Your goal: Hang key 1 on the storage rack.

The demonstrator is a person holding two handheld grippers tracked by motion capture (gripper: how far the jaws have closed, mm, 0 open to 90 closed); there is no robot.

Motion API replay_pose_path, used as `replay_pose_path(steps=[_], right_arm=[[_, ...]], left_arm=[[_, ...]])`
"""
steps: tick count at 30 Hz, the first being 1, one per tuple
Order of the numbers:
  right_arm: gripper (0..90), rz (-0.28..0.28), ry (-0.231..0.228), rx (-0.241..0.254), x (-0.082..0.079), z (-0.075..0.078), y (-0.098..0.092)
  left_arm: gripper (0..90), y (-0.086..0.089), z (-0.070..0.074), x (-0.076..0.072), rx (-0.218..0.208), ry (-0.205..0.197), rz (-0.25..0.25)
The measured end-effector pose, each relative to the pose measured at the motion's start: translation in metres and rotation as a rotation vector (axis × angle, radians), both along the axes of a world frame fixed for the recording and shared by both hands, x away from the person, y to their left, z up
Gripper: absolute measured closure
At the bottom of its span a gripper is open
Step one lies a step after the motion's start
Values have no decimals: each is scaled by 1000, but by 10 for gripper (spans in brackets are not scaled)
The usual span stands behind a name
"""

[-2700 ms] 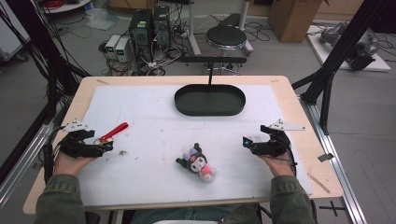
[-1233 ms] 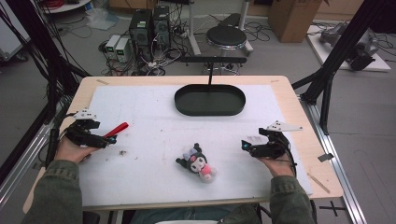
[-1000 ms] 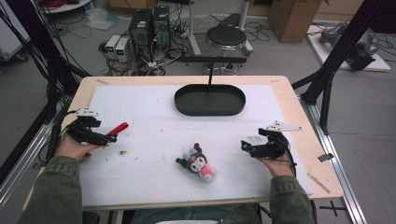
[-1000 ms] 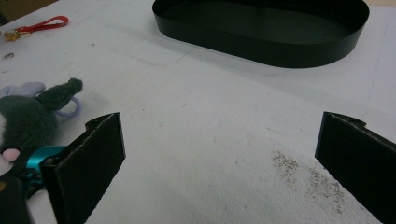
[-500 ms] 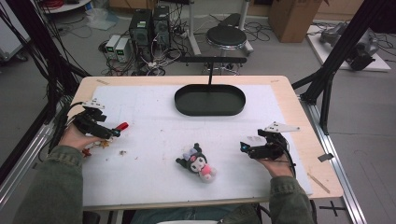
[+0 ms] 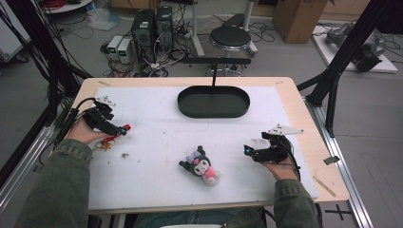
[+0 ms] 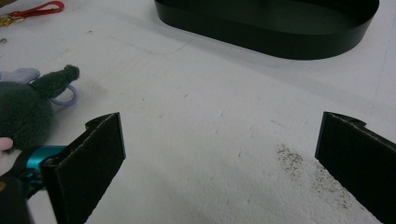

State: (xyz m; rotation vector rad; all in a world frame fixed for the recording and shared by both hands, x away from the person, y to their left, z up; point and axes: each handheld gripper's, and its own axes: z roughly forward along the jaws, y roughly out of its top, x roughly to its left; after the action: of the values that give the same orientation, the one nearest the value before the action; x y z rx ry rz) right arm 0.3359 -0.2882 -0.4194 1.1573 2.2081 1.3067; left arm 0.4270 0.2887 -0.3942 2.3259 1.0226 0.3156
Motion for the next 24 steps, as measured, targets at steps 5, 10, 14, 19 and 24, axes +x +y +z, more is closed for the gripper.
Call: replay_pose_path(steps=[5, 10, 14, 19, 24], right_arm=[[5, -4, 4, 7, -1, 0, -1], [5, -4, 3, 2, -1, 0, -2], [5, -4, 4, 0, -2, -1, -2], [5, -3, 1, -2, -2, -1, -2], [5, -3, 5, -7, -2, -1, -2]], left_arm=[[123, -3, -9, 9, 29, 65, -15], [172, -5, -10, 14, 37, 99, -29], [257, -4, -13, 17, 62, 156, -20], [292, 4, -16, 20, 58, 181, 3], [378, 4, -17, 20, 69, 187, 5]])
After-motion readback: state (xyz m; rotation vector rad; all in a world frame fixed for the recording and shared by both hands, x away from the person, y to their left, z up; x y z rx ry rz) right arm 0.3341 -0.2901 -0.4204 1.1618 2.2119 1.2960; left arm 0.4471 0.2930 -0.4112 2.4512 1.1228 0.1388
